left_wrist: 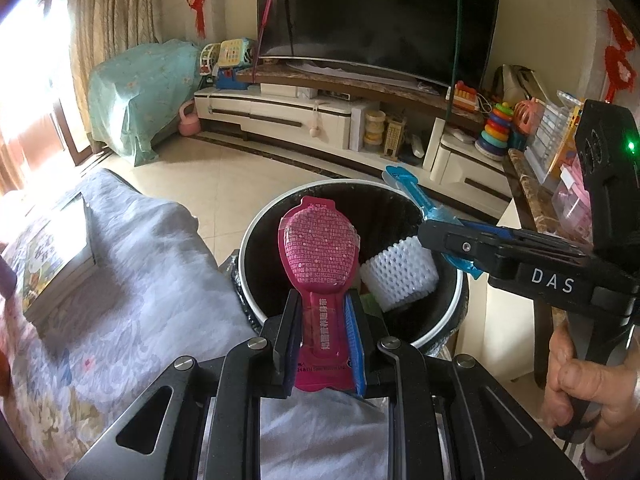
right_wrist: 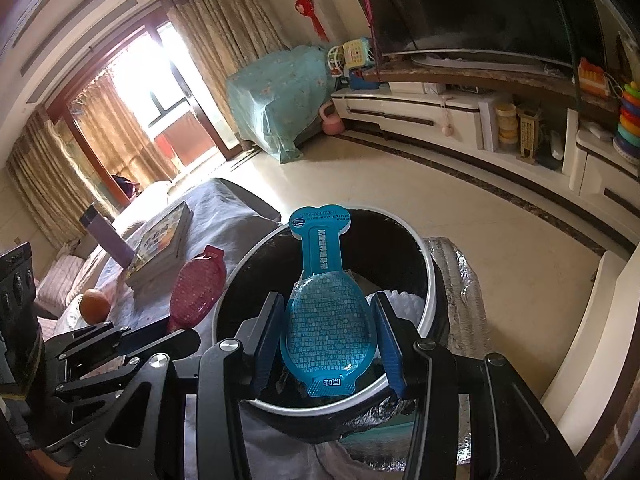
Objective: Collect trash
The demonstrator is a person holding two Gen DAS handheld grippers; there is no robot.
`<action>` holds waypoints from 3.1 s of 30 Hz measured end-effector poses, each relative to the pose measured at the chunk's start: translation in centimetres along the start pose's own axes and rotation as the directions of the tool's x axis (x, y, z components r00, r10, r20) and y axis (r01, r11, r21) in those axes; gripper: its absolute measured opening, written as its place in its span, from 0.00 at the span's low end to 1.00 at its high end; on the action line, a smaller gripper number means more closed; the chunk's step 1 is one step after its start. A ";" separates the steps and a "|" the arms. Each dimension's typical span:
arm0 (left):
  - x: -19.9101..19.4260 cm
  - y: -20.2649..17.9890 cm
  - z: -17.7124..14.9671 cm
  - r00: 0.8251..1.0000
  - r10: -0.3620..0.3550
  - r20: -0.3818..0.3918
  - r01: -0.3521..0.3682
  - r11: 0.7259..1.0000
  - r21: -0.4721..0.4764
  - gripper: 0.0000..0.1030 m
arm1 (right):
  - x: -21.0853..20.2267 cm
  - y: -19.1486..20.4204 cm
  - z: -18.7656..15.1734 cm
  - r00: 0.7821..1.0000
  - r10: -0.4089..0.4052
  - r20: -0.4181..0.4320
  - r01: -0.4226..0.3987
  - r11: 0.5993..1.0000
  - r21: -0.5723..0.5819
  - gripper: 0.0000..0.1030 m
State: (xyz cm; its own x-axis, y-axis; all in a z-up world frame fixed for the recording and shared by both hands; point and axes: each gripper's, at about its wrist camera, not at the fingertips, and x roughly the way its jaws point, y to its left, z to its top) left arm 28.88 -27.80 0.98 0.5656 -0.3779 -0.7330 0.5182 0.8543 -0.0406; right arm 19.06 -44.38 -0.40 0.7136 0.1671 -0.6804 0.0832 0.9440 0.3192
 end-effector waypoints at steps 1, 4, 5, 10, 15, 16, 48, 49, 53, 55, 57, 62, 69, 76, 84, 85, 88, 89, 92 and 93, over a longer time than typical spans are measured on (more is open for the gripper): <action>0.1 0.0 0.1 1.000 -0.001 -0.001 0.001 1.000 -0.002 0.19 | 0.1 0.0 0.1 1.000 -0.002 -0.001 0.002 1.000 -0.001 0.45; 0.6 0.1 0.4 1.000 -0.001 -0.007 0.001 1.000 -0.006 0.19 | 0.3 -0.2 0.3 1.000 -0.005 -0.005 0.005 1.000 -0.004 0.44; 0.7 0.1 0.4 1.000 -0.001 -0.008 0.001 1.000 -0.006 0.19 | 0.4 -0.2 0.3 1.000 -0.006 -0.007 0.006 1.000 -0.004 0.44; 1.4 0.1 0.9 1.000 0.005 -0.016 -0.005 1.000 -0.004 0.19 | 0.9 -0.3 0.6 1.000 -0.013 -0.015 0.013 1.000 -0.001 0.45; 2.1 0.2 1.1 1.000 0.010 -0.024 -0.010 1.000 -0.007 0.19 | 1.4 -0.5 0.9 1.000 -0.018 -0.022 0.018 1.000 -0.003 0.44; 2.2 0.2 1.2 1.000 0.010 -0.027 -0.010 1.000 -0.008 0.19 | 1.4 -0.5 0.9 1.000 -0.019 -0.024 0.019 1.000 -0.003 0.44; 4.9 -0.3 2.3 0.997 0.013 -0.078 -0.014 1.000 -0.012 0.19 | 3.5 -1.0 1.4 0.995 -0.051 -0.082 0.051 0.999 -0.005 0.45; 4.9 -0.3 2.4 0.997 0.013 -0.079 -0.014 1.000 -0.012 0.19 | 3.5 -1.1 1.4 0.995 -0.051 -0.083 0.051 0.999 -0.003 0.45; 5.1 -0.2 2.5 0.996 0.011 -0.086 -0.012 1.000 -0.015 0.19 | 3.6 -1.3 1.4 0.995 -0.052 -0.086 0.053 0.999 0.005 0.45; 5.1 -0.2 2.5 0.996 0.007 -0.090 -0.008 1.000 -0.018 0.19 | 3.6 -1.4 1.4 0.995 -0.052 -0.087 0.053 0.999 0.009 0.45; 5.2 -0.2 2.5 0.996 0.006 -0.092 -0.007 1.000 -0.019 0.19 | 3.6 -1.4 1.5 0.995 -0.052 -0.087 0.052 0.999 0.009 0.45; 5.3 -0.2 2.6 0.996 0.006 -0.094 -0.008 1.000 -0.017 0.19 | 3.6 -1.5 1.5 0.995 -0.049 -0.087 0.050 0.999 0.008 0.45; 5.4 -0.2 2.6 0.995 0.007 -0.096 -0.008 1.000 -0.017 0.19 | 3.6 -1.3 1.6 0.995 -0.045 -0.090 0.046 0.999 0.009 0.45; 5.1 -0.4 2.8 0.995 0.011 -0.096 -0.012 1.000 -0.014 0.30 | 3.6 -1.2 1.8 0.995 -0.034 -0.098 0.038 0.999 0.034 0.47; 3.5 -0.3 2.0 0.997 0.041 -0.064 -0.041 0.999 -0.010 0.52 | 2.6 -1.9 1.7 0.997 -0.017 -0.080 0.023 0.997 0.076 0.59; 3.3 -0.4 1.8 0.997 0.040 -0.063 -0.041 0.999 -0.013 0.53 | 2.4 -1.8 1.6 0.997 -0.012 -0.076 0.018 0.996 0.082 0.61; 2.4 -0.2 1.2 0.998 0.043 -0.054 -0.044 0.999 -0.027 0.59 | 1.6 -1.6 1.2 0.998 0.003 -0.062 0.003 0.995 0.095 0.70; 2.0 -0.1 1.0 0.998 0.043 -0.047 -0.044 0.998 -0.033 0.59 | 1.2 -1.5 1.1 0.998 0.007 -0.058 -0.001 0.995 0.098 0.72; 1.0 0.1 0.4 0.999 0.036 -0.039 -0.038 0.998 -0.048 0.59 | 0.4 -1.1 0.5 0.999 0.017 -0.048 -0.012 0.994 0.107 0.78; 0.4 0.0 0.0 0.999 0.031 -0.034 -0.033 0.998 -0.053 0.59 | 0.1 -1.0 0.3 0.999 0.021 -0.043 -0.016 0.994 0.108 0.80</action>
State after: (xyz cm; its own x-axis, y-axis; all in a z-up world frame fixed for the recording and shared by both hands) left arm 29.14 -27.93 0.65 0.5592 -0.3387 -0.7567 0.4645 0.8840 -0.0525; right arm 19.30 -45.36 -0.55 0.6843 0.1991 -0.7015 0.1465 0.9048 0.3997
